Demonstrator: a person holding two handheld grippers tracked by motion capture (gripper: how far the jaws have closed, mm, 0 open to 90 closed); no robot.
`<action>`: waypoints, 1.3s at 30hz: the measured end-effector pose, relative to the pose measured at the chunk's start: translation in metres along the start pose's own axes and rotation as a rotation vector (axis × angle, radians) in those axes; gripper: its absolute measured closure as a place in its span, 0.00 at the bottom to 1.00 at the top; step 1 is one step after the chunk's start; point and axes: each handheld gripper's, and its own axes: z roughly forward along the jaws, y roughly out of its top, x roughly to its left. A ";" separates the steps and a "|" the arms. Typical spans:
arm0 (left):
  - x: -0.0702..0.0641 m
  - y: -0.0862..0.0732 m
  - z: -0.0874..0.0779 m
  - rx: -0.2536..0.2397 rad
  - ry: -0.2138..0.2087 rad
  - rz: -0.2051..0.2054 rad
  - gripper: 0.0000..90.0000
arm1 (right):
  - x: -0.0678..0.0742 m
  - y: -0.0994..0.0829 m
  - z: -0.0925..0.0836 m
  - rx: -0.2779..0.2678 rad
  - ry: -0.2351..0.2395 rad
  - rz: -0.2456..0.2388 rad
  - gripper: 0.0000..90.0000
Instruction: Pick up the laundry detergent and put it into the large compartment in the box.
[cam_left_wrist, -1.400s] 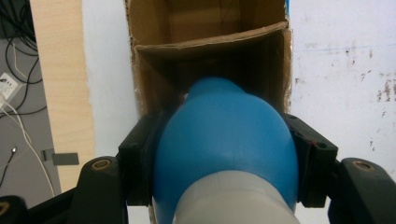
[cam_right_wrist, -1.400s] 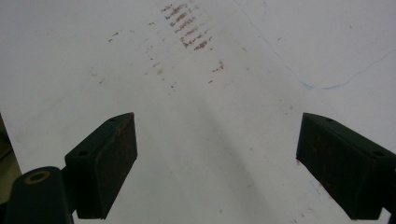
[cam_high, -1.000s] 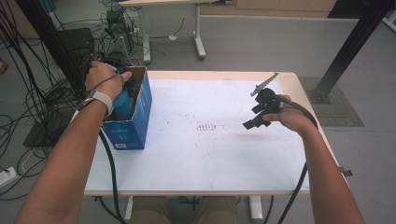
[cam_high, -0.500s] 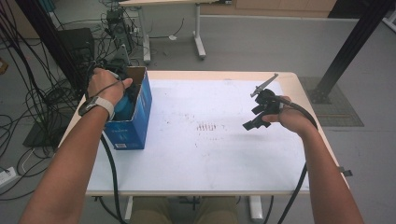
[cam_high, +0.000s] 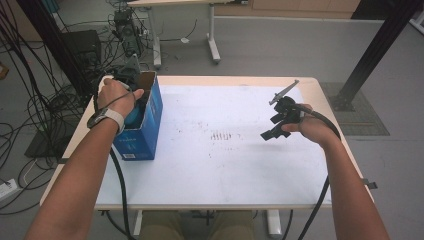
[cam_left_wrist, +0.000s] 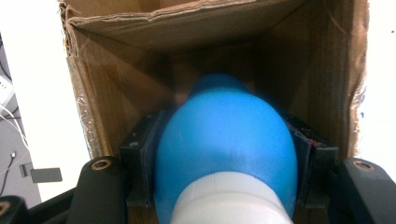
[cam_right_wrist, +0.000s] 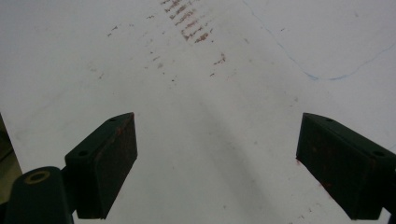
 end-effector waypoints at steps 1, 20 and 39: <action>0.000 0.000 0.000 0.001 0.001 0.001 0.42 | 0.000 0.000 0.000 0.000 0.001 0.000 0.14; 0.002 -0.002 0.000 -0.002 -0.004 -0.003 0.42 | 0.002 0.003 -0.001 -0.003 -0.001 -0.004 0.14; 0.004 -0.003 0.000 -0.005 -0.008 -0.009 0.42 | 0.001 0.000 0.000 -0.005 0.000 -0.001 0.14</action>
